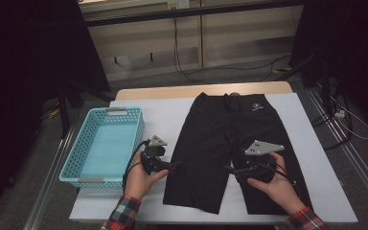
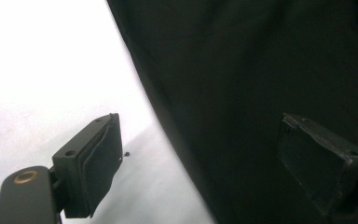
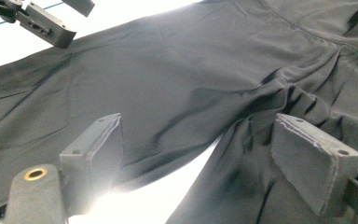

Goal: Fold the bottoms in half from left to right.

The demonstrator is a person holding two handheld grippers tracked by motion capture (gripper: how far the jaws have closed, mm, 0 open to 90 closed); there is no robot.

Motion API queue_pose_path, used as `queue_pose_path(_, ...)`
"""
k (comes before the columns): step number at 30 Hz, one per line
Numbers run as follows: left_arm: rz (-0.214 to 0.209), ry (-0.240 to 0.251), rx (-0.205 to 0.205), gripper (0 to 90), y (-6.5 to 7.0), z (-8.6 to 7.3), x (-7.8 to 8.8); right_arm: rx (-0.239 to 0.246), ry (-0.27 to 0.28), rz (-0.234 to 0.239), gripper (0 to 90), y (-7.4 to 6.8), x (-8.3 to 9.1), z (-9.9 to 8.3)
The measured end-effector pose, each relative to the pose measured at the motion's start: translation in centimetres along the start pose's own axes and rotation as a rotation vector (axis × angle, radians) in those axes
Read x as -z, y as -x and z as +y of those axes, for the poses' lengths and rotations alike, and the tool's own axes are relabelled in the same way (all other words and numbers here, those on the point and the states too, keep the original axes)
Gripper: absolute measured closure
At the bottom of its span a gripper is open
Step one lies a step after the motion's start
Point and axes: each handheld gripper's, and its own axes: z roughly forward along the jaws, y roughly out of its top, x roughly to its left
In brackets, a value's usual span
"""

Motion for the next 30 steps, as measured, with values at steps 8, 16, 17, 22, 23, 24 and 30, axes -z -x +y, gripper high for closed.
queue_pose_path(8, 0.035, -0.02, 0.001, 16.8, 0.0, -0.3, -0.6, -0.003, -0.005, 0.003, 17.4, 0.0, 0.0, -0.1)
queue_pose_path(16, 0.074, -0.063, -0.024, 26.1, 1.2, -0.3, -1.1, -0.006, -0.001, -0.003, 17.4, 0.1, 0.3, -0.3)
queue_pose_path(17, 0.078, -0.067, -0.027, 28.5, 1.3, -0.3, -1.0, -0.006, -0.002, -0.003, 17.5, 0.1, 0.3, -0.3)
queue_pose_path(22, 0.078, -0.076, -0.014, 37.3, 1.8, -0.4, -0.8, -0.002, -0.006, 0.004, 17.4, 0.0, 0.1, -0.3)
queue_pose_path(23, 0.073, -0.076, -0.003, 39.7, 2.0, -0.4, -0.8, 0.0, -0.007, 0.006, 17.4, 0.0, 0.1, -0.3)
queue_pose_path(24, 0.073, -0.077, 0.004, 42.1, 2.0, -0.4, -0.7, 0.0, -0.007, 0.006, 17.4, -0.1, 0.0, -0.3)
queue_pose_path(30, 0.036, -0.087, 0.029, 56.6, 2.1, -0.4, -0.3, 0.004, -0.007, 0.009, 17.4, -0.2, -0.1, -0.2)
